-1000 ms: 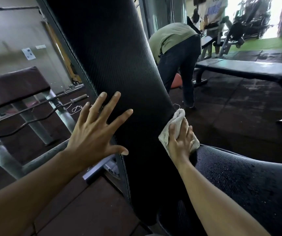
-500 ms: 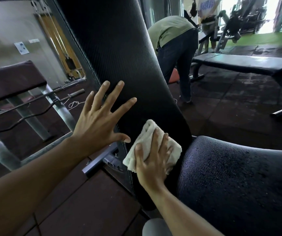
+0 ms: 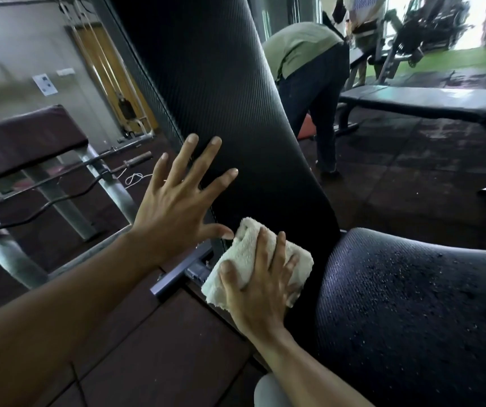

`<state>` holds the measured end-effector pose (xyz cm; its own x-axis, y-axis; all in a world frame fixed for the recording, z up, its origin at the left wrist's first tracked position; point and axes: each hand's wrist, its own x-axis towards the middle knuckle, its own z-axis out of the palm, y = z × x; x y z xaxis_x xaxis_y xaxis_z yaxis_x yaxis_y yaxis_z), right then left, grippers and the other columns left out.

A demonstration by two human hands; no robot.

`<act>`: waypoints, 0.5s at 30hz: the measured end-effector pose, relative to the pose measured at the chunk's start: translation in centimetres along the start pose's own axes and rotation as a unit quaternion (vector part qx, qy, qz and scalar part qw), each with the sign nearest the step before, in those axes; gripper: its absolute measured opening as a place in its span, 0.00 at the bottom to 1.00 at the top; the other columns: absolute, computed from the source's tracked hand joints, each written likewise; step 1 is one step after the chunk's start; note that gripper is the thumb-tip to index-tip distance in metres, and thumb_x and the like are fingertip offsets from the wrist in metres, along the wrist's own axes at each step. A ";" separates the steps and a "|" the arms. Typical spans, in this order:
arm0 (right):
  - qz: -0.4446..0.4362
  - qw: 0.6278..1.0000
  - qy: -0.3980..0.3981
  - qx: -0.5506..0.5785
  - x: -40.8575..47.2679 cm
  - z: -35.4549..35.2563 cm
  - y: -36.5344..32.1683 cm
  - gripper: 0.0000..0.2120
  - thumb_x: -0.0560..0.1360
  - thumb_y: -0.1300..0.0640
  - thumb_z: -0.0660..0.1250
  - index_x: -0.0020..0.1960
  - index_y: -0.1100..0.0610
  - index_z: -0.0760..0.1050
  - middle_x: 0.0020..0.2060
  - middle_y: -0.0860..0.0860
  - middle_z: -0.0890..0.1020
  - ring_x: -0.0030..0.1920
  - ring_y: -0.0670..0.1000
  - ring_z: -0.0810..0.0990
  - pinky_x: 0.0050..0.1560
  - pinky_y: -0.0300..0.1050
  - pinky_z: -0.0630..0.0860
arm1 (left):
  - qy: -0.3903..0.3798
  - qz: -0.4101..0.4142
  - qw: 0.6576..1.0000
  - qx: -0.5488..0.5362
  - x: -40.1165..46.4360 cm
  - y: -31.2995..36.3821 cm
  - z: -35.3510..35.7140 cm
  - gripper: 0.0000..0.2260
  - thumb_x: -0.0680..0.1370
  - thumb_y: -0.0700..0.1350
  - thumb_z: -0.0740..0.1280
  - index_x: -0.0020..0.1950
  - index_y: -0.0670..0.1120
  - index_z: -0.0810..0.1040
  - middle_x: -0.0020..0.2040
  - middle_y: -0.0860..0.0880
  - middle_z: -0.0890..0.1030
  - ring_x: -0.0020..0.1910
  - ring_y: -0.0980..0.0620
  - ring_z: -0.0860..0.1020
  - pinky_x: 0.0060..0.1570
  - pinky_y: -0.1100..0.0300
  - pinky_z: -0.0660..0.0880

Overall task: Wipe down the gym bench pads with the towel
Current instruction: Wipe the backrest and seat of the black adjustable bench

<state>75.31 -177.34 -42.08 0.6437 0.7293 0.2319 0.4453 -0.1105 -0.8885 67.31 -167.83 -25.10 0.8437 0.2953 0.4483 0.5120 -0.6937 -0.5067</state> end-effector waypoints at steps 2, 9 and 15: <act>-0.013 1.000 0.003 0.001 -0.8 0.3 0.3 0.41 0.71 0.21 0.46 0.71 0.29 0.22 0.76 0.38 0.26 0.78 0.57 0.25 0.74 0.75 0.43 | -0.003 0.002 1.000 0.000 -0.1 0.1 -0.1 0.44 0.66 0.75 0.61 0.77 0.55 0.64 0.82 0.45 0.49 0.79 0.39 0.43 0.71 0.30 0.54; -0.081 0.993 0.054 -0.068 -2.3 2.8 2.3 0.39 0.80 0.29 0.52 0.82 0.41 0.37 0.83 0.55 0.45 0.80 0.68 0.45 0.68 0.82 0.56 | -0.007 0.010 1.000 -0.003 -0.2 -0.1 -0.5 0.43 0.67 0.75 0.62 0.77 0.54 0.64 0.82 0.45 0.48 0.79 0.39 0.42 0.71 0.31 0.54; -0.147 0.985 0.049 0.070 -3.0 1.3 3.2 0.31 0.82 0.43 0.55 0.79 0.30 0.45 0.81 0.37 0.44 0.82 0.55 0.46 0.75 0.70 0.59 | -0.007 0.029 1.000 0.009 -0.2 -0.6 -0.3 0.42 0.70 0.77 0.54 0.78 0.54 0.64 0.82 0.45 0.49 0.79 0.39 0.43 0.70 0.32 0.54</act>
<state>73.99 -179.01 -46.12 0.5594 0.6471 0.5180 0.5353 0.1950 -0.8218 66.77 -167.66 -24.63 0.8745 0.2646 0.4066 0.4646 -0.6979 -0.5450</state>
